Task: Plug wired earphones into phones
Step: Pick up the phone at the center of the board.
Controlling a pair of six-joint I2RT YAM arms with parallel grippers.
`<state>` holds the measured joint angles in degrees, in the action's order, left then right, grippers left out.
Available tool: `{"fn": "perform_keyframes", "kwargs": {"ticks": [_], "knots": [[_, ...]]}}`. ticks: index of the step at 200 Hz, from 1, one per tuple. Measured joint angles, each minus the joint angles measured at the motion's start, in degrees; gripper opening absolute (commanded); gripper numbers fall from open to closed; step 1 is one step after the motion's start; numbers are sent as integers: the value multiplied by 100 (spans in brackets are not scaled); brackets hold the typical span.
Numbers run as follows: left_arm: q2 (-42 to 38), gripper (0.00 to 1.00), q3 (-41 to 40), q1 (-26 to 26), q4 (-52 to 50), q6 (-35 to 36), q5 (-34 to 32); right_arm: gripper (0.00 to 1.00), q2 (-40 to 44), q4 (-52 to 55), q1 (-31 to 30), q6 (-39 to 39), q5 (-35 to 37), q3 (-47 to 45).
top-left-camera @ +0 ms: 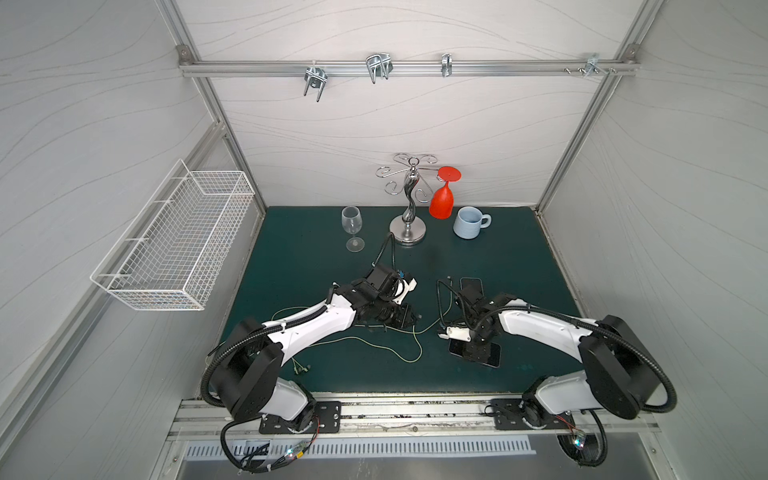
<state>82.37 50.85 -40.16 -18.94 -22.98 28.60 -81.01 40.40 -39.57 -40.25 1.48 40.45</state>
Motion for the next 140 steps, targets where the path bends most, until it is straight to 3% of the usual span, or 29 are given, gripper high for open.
{"fn": "perform_keyframes", "kwargs": {"ticks": [21,76,140], "knots": [[-46,0,-11,0,2,-17,-63,95,68,20,11,-20,13,-63],[-57,0,-24,0,46,-24,-76,95,525,4,503,-136,-24,-450],[-59,0,-50,0,105,-24,-76,85,699,-164,656,-286,-133,-625]]}}
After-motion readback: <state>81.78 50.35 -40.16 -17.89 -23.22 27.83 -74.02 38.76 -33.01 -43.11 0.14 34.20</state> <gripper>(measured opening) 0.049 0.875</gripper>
